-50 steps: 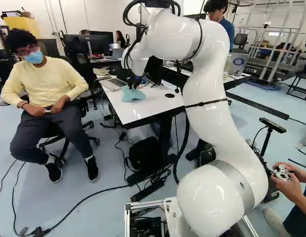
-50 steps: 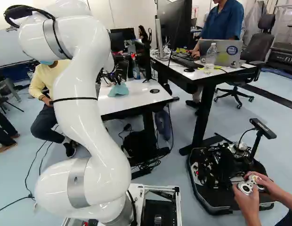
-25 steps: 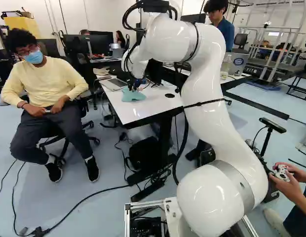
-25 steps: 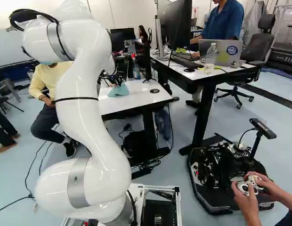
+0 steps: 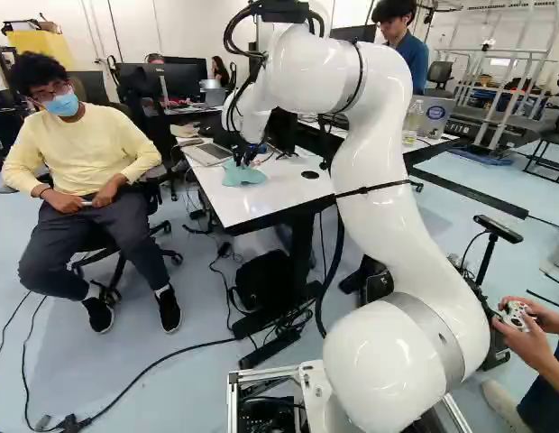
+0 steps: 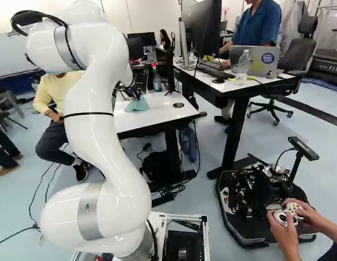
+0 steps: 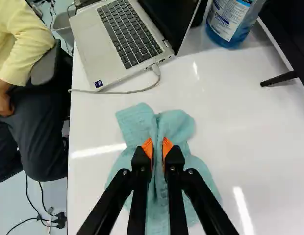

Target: Clean the table with the green towel

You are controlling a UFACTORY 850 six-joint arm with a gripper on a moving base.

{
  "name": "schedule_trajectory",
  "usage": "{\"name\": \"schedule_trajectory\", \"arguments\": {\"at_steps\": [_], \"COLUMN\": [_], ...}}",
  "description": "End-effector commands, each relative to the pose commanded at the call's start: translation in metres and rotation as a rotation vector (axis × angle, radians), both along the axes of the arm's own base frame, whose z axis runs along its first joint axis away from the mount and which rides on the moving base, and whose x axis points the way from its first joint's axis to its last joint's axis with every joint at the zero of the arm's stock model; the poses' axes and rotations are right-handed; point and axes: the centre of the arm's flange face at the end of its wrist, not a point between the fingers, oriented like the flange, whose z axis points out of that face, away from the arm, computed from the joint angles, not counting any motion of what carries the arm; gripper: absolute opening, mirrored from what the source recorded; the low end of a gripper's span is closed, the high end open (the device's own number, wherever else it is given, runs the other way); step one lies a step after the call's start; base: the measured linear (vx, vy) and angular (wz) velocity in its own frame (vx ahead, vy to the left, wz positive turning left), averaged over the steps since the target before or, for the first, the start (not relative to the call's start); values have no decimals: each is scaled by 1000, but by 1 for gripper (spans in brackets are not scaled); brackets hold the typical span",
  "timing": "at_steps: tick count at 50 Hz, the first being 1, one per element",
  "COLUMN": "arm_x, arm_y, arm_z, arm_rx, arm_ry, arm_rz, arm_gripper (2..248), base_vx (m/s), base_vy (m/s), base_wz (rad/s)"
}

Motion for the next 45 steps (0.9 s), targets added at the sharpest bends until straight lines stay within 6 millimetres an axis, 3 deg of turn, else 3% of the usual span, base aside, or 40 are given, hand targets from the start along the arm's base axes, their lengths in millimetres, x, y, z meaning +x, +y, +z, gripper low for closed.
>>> {"name": "schedule_trajectory", "arguments": {"at_steps": [45], "arm_x": [-7], "arm_y": [-1], "arm_z": [-5], "arm_rx": [-19], "arm_ry": [95], "arm_rz": [8], "arm_gripper": [44], "base_vx": [0], "base_vy": [0], "base_wz": [0]}}
